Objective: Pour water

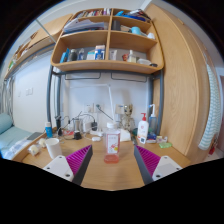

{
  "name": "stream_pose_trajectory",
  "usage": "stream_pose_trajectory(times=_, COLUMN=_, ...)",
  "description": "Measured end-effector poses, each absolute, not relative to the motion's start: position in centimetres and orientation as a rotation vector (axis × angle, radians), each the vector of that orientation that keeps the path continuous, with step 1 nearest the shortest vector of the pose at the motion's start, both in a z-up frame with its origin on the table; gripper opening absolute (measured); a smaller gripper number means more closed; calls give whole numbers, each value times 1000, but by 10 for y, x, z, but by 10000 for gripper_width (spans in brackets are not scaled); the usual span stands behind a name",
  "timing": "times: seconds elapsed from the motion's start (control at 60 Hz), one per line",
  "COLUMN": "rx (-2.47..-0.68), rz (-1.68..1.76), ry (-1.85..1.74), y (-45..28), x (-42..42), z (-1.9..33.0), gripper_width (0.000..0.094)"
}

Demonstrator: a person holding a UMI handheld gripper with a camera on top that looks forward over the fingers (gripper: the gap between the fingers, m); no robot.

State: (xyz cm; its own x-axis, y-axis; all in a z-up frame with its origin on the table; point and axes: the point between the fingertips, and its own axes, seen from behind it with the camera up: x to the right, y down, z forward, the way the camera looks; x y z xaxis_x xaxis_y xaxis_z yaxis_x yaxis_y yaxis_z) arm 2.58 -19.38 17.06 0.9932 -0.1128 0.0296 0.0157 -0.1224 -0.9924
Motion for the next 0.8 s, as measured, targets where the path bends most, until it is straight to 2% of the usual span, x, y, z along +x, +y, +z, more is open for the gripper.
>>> stream_pose_trajectory(times=0.117, rx=-1709, rz=-62, ry=71, y=-158, x=20, z=145, gripper_width=864)
stream_pose_trajectory(times=0.217, rx=-1721, rz=-96, ry=73, y=-145, x=27, z=138, gripper_width=865)
stream_pose_trajectory(times=0.383, rx=-1738, rz=-116, ry=64, y=-75, x=35, z=107, gripper_width=862)
stream_pose_trajectory(times=0.633, rx=-1771, rz=-99, ry=90, y=-11, x=46, z=88, gripper_width=859)
stream_pose_trajectory(times=0.8, rx=-1775, rz=-69, ry=89, y=4, x=44, z=83, gripper_width=649)
